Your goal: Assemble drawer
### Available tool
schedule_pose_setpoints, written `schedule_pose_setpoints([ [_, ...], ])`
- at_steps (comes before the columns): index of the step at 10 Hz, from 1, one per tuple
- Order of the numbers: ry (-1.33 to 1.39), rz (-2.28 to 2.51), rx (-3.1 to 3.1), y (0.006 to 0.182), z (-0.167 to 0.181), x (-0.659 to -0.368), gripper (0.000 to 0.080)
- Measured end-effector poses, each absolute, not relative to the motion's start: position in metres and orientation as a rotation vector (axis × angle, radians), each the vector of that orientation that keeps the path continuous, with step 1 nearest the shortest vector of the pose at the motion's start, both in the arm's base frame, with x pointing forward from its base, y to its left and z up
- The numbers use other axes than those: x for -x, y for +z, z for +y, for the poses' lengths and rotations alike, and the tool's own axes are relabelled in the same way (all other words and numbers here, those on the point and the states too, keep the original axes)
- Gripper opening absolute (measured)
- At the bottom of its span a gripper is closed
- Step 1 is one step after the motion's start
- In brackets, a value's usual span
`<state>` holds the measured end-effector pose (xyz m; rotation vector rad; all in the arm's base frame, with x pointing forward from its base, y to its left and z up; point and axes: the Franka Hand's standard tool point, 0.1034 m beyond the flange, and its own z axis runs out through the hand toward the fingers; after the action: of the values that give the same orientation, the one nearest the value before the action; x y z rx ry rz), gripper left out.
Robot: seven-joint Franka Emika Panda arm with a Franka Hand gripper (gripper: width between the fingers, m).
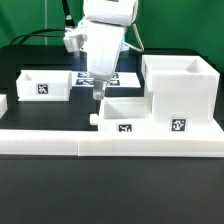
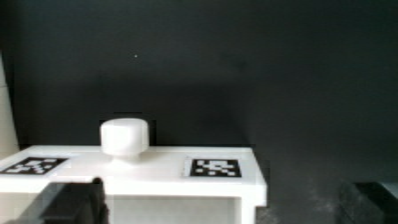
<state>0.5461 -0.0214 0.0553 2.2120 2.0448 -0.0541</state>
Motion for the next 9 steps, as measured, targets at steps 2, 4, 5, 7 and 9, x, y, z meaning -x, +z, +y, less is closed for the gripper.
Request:
schedule_pose_setpoints([
  [2, -0.028, 2.126, -2.166, 0.055, -0.038, -0.548, 0.0648],
  [4, -0.004, 2.214, -2.123, 0.048, -0.065, -0.559, 0.0649],
  [5, 0.016, 2.246, -2.104, 0.049, -0.071, -0.564, 0.0649],
  [7, 0.079, 2.335, -2.082, 0.046, -0.080, -0.566, 0.0648],
  [9, 0.131, 2.420, -2.021, 0.036, -0.076, -0.568, 0.0648],
])
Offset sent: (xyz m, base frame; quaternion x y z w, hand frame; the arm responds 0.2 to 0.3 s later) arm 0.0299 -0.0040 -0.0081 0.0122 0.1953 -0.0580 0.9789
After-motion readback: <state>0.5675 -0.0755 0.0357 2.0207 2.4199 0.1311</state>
